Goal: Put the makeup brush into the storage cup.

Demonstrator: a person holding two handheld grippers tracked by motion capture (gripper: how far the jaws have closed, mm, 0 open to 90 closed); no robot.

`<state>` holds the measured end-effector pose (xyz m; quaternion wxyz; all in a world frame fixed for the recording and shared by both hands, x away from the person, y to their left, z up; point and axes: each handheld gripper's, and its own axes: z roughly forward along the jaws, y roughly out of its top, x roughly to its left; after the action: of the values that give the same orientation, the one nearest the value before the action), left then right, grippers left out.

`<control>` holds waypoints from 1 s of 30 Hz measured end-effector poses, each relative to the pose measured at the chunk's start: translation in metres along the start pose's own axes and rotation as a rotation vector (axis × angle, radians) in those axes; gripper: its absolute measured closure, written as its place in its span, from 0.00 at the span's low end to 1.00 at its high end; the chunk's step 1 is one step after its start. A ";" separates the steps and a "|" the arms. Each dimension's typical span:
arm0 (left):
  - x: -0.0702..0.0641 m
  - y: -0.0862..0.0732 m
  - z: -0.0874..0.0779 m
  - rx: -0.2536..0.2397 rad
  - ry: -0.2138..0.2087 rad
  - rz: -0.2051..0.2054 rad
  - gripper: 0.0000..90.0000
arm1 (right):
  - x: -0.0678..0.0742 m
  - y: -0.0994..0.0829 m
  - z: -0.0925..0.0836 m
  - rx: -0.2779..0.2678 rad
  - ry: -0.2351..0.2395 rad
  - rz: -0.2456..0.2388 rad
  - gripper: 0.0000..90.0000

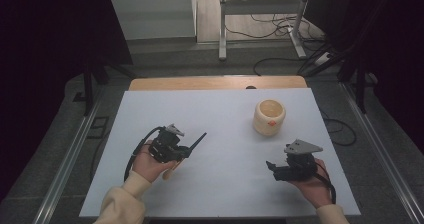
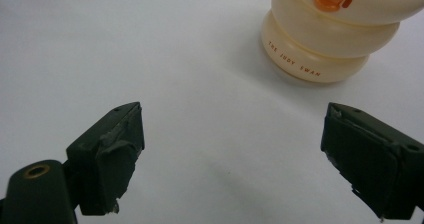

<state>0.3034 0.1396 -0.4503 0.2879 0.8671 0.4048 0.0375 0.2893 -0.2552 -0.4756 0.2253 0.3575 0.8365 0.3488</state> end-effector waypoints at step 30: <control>-0.017 0.014 0.017 0.032 -0.032 0.083 0.88 | 0.018 0.010 0.009 0.001 -0.005 -0.090 0.12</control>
<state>0.3066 0.1125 -0.4538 0.2785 0.8882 0.3642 0.0292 0.2872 -0.2327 -0.4761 0.2428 0.3204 0.8514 0.3369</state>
